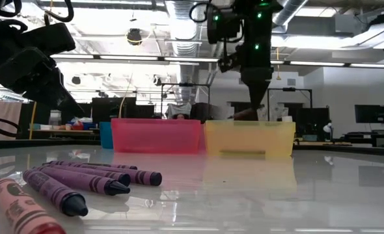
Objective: Sort crayons
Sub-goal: Put the violet crayon into the yellow bin
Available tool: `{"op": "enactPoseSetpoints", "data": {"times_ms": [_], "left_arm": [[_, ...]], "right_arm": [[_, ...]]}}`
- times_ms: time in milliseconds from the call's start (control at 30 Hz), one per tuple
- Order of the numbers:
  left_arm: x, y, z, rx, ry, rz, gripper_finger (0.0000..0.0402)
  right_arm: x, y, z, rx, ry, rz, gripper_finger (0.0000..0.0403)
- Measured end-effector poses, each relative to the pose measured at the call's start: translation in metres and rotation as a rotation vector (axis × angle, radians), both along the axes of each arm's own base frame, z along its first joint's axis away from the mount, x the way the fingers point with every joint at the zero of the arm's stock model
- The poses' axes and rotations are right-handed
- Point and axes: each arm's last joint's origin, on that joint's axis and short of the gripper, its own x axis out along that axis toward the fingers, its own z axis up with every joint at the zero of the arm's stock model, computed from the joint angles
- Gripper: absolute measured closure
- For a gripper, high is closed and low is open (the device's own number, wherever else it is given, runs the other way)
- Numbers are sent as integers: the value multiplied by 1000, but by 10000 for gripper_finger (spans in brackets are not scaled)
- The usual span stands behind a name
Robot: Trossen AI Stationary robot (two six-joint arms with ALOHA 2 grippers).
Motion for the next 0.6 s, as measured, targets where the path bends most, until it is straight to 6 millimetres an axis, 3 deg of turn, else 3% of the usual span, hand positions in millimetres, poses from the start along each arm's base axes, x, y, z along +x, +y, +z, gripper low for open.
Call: {"op": "enactPoseSetpoints", "data": {"times_ms": [167, 333, 600], "left_arm": [[0, 0, 0, -6, -5, 4, 307], [0, 0, 0, -12, -9, 7, 307], [0, 0, 0, -24, -8, 7, 307]], "right_arm": [[-5, 8, 14, 47, -64, 22, 371], [-3, 11, 15, 62, -90, 32, 368], [-1, 8, -12, 88, -112, 47, 367]]}}
